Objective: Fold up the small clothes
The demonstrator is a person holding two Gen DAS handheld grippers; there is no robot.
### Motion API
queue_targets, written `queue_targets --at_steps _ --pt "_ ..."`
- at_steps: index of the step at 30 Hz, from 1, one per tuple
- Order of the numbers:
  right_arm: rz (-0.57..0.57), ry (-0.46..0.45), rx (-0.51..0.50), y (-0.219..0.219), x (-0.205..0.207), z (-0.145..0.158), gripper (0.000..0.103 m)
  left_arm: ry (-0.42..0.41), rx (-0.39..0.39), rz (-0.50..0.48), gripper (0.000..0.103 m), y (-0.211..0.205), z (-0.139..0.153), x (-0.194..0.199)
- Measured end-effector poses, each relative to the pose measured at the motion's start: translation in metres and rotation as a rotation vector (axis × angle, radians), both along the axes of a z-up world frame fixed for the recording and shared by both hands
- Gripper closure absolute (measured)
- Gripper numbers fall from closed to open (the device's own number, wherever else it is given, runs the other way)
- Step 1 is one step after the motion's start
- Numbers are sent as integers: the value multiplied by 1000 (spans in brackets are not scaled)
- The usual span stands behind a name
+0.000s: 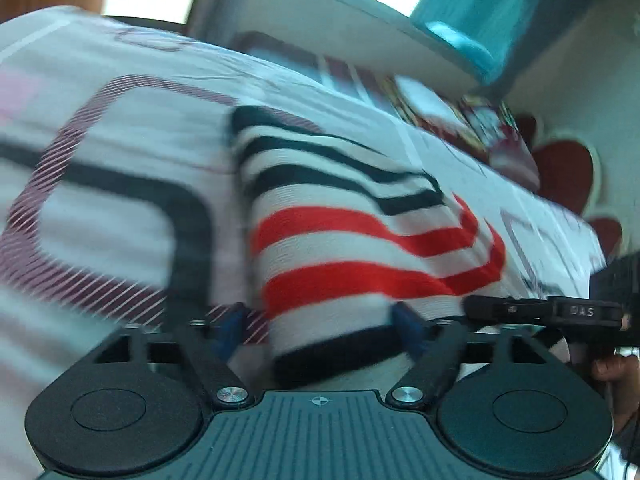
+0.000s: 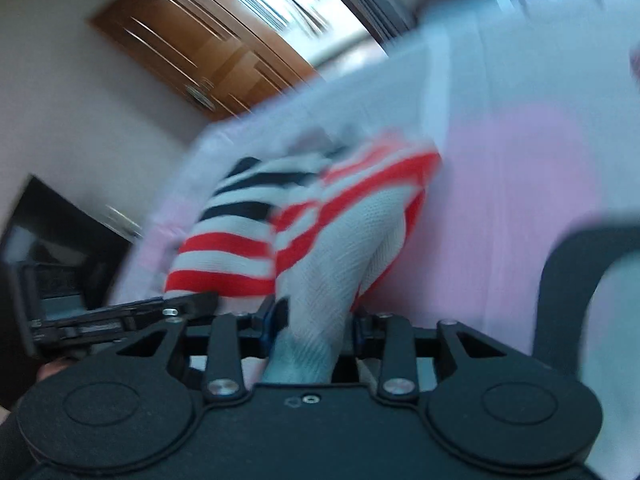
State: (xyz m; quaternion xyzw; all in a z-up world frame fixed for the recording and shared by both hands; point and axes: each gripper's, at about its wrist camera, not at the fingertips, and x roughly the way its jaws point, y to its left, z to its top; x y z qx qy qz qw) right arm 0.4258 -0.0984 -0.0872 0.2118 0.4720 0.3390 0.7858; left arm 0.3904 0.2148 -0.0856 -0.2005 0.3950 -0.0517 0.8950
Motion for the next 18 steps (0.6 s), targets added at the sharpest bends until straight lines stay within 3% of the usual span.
queue_targets --at_steps 3,4,6,10,13,14,15,16,18 --pt "-67 35 73 -24 -3 -2 57 -44 70 25 18 -8 12 -15" --pt "-85 15 67 -33 -5 5 52 -64 98 26 18 -10 18 -19" --pt "-118 -35 80 -49 -7 20 53 -100 117 31 18 -12 26 -22" --pt "-112 -17 95 -53 14 33 57 -90 125 38 18 -11 29 -14" --pt "-77 -36 5 -30 28 32 58 -48 161 31 18 -17 24 -11" --pt "-76 -54 -25 -23 28 32 60 -48 173 24 18 -19 25 -13" --pt "-68 -88 -33 -17 28 35 71 -57 183 26 18 -22 25 -14" --pt "-47 -142 -40 -8 26 38 82 -80 199 35 18 -23 29 -16" --pt "6 -280 -35 -4 19 49 89 -115 207 44 18 -22 32 -20"
